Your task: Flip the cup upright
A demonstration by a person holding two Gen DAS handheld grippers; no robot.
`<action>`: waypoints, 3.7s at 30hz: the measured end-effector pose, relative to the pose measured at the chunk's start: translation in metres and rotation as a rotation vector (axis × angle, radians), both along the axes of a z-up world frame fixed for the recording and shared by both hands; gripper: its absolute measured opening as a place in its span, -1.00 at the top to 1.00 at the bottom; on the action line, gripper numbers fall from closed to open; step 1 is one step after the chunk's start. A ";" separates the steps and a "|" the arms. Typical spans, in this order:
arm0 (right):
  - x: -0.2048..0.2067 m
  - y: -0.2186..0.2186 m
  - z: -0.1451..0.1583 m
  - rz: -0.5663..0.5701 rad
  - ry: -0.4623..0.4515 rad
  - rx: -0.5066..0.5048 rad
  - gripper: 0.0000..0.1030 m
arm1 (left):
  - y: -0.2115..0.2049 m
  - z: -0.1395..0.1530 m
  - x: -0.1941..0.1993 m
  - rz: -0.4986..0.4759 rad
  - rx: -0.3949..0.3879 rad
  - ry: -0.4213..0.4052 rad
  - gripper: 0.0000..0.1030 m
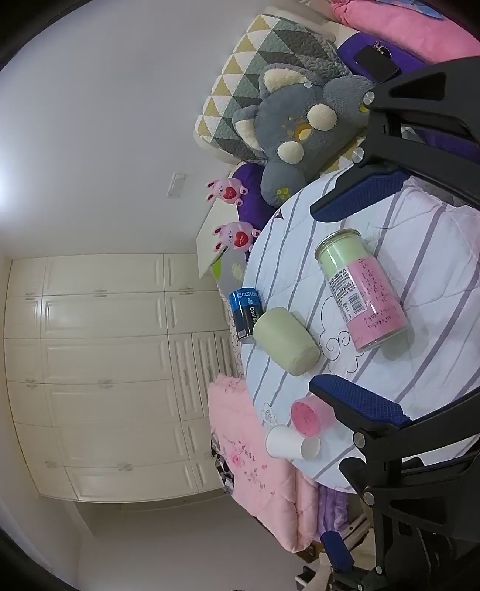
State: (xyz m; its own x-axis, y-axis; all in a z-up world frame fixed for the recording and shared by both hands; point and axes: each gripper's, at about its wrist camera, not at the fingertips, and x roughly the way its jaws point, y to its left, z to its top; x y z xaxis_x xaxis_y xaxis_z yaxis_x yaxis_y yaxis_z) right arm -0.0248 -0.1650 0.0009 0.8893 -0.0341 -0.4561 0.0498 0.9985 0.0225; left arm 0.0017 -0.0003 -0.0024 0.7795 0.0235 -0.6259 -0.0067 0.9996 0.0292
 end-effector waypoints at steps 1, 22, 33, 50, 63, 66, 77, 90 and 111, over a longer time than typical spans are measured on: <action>0.000 0.000 0.000 0.002 0.001 -0.001 -0.67 | 0.000 0.000 0.000 0.000 0.001 -0.001 -0.99; 0.012 0.002 -0.005 -0.023 0.036 0.004 -0.67 | 0.006 -0.001 0.006 0.021 0.004 0.011 -0.99; 0.028 -0.011 -0.018 -0.093 0.094 0.068 -0.67 | -0.004 -0.009 0.025 0.012 0.035 0.026 -0.99; 0.078 -0.050 -0.072 -0.211 0.311 0.341 -0.67 | -0.035 -0.022 0.072 -0.015 0.122 0.007 -0.99; 0.115 -0.051 -0.100 -0.128 0.385 0.430 -0.67 | -0.023 -0.037 0.091 0.017 0.100 0.039 -0.99; 0.120 -0.048 -0.105 -0.075 0.392 0.458 -0.65 | -0.020 -0.040 0.090 0.019 0.104 0.049 -1.00; 0.117 -0.012 -0.107 0.094 0.430 0.475 -0.57 | 0.001 -0.043 0.073 0.035 0.127 0.074 -0.99; 0.114 0.030 -0.104 0.179 0.458 0.436 -0.60 | 0.039 -0.039 0.051 0.090 0.082 0.097 -0.99; 0.071 -0.038 -0.036 -0.063 0.248 0.093 -0.63 | -0.042 -0.017 0.055 -0.130 -0.050 0.124 -0.99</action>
State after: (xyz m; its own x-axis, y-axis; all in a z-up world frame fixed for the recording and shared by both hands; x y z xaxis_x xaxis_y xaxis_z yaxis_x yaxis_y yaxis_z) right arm 0.0460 -0.2028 -0.0349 0.7477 -0.0334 -0.6632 0.1273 0.9874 0.0938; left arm 0.0567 -0.0426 -0.0199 0.6905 -0.1058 -0.7155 0.1231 0.9920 -0.0278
